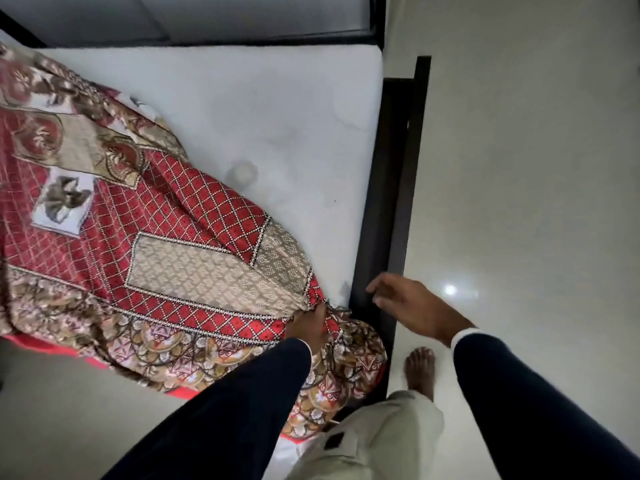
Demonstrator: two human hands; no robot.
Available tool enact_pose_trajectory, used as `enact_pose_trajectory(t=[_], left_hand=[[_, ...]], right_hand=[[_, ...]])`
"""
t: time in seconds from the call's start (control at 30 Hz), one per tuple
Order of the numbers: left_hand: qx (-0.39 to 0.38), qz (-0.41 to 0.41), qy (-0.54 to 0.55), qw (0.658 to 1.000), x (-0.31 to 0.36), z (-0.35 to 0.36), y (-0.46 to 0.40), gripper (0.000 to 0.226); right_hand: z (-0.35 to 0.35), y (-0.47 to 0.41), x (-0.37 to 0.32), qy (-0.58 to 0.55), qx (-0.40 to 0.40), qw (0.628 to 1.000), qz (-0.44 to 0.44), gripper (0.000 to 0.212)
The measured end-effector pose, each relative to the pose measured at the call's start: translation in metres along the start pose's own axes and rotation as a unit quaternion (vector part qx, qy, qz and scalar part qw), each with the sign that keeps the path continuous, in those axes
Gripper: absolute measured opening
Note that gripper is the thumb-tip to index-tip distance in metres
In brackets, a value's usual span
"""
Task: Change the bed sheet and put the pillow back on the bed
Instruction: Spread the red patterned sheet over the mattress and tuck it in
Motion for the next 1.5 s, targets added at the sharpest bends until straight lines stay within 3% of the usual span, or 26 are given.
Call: enact_pose_trajectory(t=[0.33,0.57,0.8,0.9,1.0,1.13,1.2,1.27,1.4,1.47,1.5], left_hand=[[-0.044,0.017,-0.004,0.999,-0.001,-0.005,-0.001,0.059],[-0.067,-0.019,-0.007,0.998,0.0,-0.014,-0.002,0.053],[-0.017,-0.024,0.047,0.998,-0.003,-0.015,-0.001,0.051],[0.061,-0.039,0.098,0.992,-0.011,-0.023,0.006,0.044],[0.12,-0.101,0.217,0.964,-0.013,-0.021,0.016,0.03],[0.258,-0.219,0.242,0.909,-0.007,-0.037,0.023,0.051],[0.302,-0.277,0.32,0.854,-0.001,-0.044,0.026,0.046],[0.354,-0.324,0.342,0.808,0.011,-0.062,0.029,0.038],[0.405,-0.411,0.369,0.728,0.028,-0.103,0.015,0.068],[0.428,-0.446,0.427,0.66,0.021,-0.116,0.02,0.061],[0.437,-0.462,0.482,0.603,0.012,-0.116,0.026,0.055]], right_hand=[[0.0,-0.109,-0.021,0.093,-0.109,0.989,0.018,0.017],[0.001,-0.188,-0.059,0.15,-0.257,0.955,0.006,0.025],[0.014,-0.261,-0.068,0.117,-0.262,0.956,0.055,0.034],[0.04,-0.277,-0.074,0.106,-0.283,0.952,0.036,0.032],[0.063,-0.28,-0.072,0.051,-0.286,0.955,0.066,0.03],[0.085,-0.28,-0.069,0.024,-0.319,0.943,0.093,0.064],[0.094,-0.283,-0.066,0.004,-0.323,0.941,0.102,0.073],[0.098,-0.284,-0.067,-0.003,-0.312,0.947,0.082,0.068],[0.083,-0.264,-0.096,-0.071,-0.356,0.93,0.06,0.045],[0.074,-0.255,-0.117,-0.117,-0.406,0.904,0.069,0.037],[0.07,-0.254,-0.127,-0.127,-0.432,0.89,0.07,0.037]])
Point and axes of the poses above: each hand's wrist, its own y-axis away from the middle knuckle, its own z-axis out of the palm, x = y × z, the point moved 7 cm from there along -y, towards the middle knuckle, and after that the axes turned 5 degrees about -z, right-handed, at the moved point
